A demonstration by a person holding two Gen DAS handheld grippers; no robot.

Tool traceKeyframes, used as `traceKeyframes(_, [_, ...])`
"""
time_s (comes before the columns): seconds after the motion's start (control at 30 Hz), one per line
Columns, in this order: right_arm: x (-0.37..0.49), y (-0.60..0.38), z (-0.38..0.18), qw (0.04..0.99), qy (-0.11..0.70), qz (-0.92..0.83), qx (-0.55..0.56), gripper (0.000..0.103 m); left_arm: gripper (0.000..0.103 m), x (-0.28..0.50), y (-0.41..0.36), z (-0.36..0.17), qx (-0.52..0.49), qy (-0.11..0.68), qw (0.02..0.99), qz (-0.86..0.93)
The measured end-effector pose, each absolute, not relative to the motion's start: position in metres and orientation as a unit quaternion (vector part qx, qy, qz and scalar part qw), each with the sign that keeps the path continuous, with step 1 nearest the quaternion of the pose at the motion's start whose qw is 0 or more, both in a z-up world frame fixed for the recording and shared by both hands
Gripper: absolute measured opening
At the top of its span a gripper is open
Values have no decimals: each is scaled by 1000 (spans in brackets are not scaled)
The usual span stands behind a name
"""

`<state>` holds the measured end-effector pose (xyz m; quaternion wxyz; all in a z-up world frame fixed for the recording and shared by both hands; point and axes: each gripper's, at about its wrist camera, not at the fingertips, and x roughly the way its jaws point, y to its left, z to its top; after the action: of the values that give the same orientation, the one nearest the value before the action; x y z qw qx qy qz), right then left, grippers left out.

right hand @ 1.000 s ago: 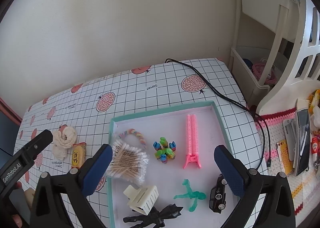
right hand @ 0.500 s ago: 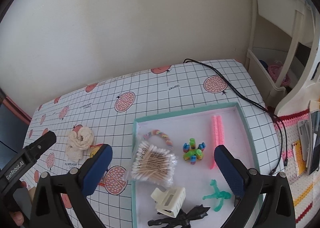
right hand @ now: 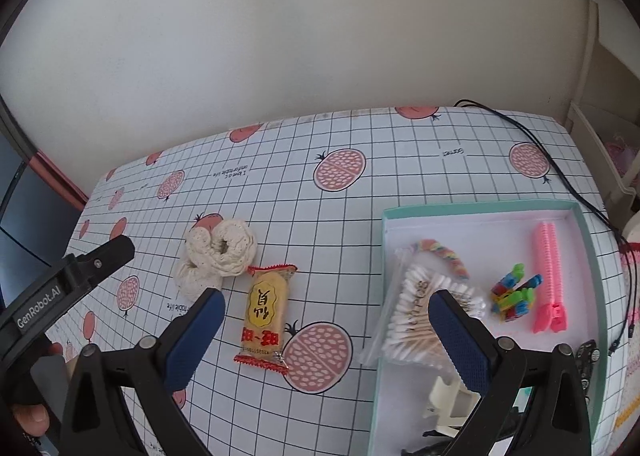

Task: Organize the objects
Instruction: 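Withdraw both tools from the tray toward the scrunchie and snack packet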

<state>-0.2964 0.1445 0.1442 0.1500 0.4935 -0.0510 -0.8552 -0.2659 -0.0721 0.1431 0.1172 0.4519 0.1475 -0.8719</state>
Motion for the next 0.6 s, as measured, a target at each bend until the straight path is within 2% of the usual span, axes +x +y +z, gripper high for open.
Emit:
traceKeyframes(0.27, [-297,112,116,163,-36,-842,513,103,99,-277,-77,107,480,137,114,-859])
traceKeyframes(0.6, [-304,91,85,176,-24,-832,525,103,99,-288,-83,72,492,158,101,-850])
